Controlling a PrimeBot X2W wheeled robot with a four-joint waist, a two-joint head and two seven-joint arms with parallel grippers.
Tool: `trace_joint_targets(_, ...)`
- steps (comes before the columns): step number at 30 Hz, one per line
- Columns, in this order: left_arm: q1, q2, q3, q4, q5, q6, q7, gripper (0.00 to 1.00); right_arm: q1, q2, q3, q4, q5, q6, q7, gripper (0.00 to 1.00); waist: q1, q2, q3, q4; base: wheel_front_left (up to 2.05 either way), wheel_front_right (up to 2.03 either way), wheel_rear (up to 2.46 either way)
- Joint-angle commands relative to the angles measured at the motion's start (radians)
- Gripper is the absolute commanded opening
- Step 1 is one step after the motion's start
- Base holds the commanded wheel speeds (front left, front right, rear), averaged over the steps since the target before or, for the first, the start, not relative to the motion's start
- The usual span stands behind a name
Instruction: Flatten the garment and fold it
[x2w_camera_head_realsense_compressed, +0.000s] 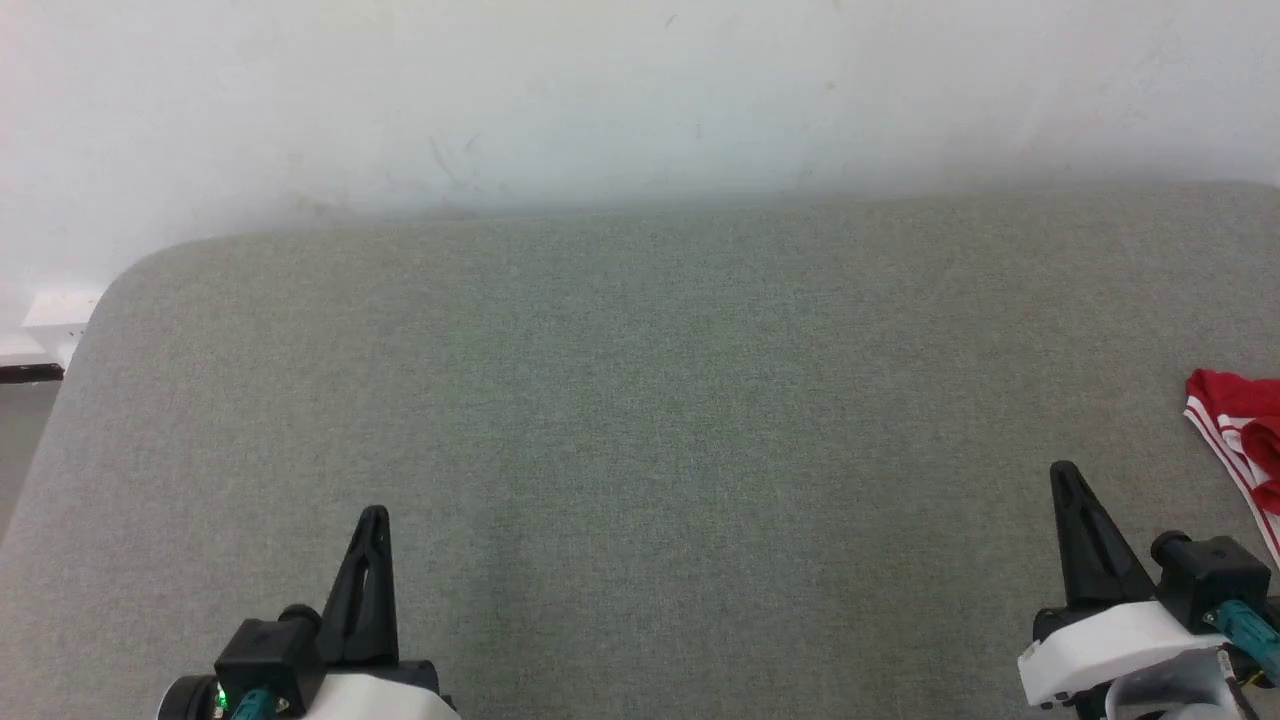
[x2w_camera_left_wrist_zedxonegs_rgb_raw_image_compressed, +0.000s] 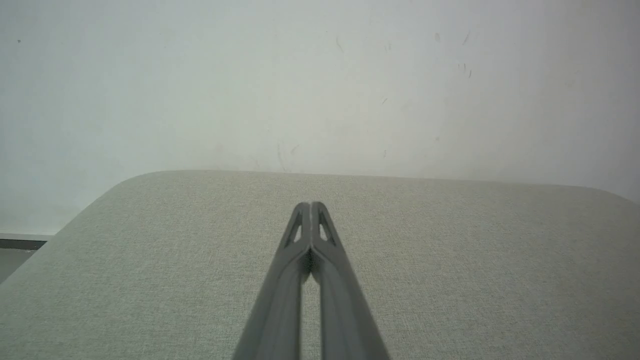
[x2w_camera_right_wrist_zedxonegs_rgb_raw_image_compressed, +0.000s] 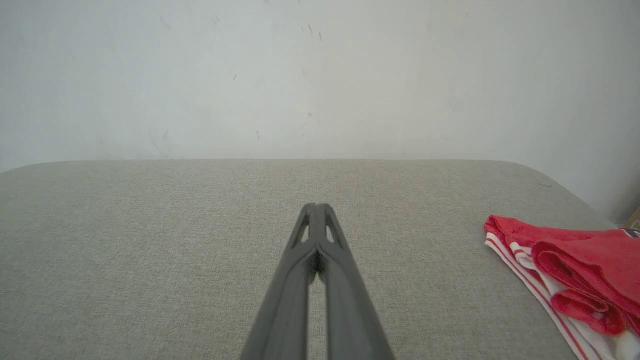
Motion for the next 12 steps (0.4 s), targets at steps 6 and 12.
trace_joint_targets(6, -0.031, -0.004, 0.007, 0.010, 0.025, -0.012, 0.015, 0.00, -0.012, 0.001, 0.009, -0.014, -0.010, 0.000, 0.017, 0.00, -0.0001, 0.0000, -0.003, 0.001, 0.00, 0.00, 0.00)
trace_joint_targets(12, -0.040, -0.006, 0.010, 0.015, 0.034, -0.014, 0.027, 0.00, -0.014, 0.001, 0.015, -0.021, -0.014, 0.000, 0.029, 0.00, -0.0001, 0.0000, -0.006, 0.001, 0.00, 0.00, 0.00)
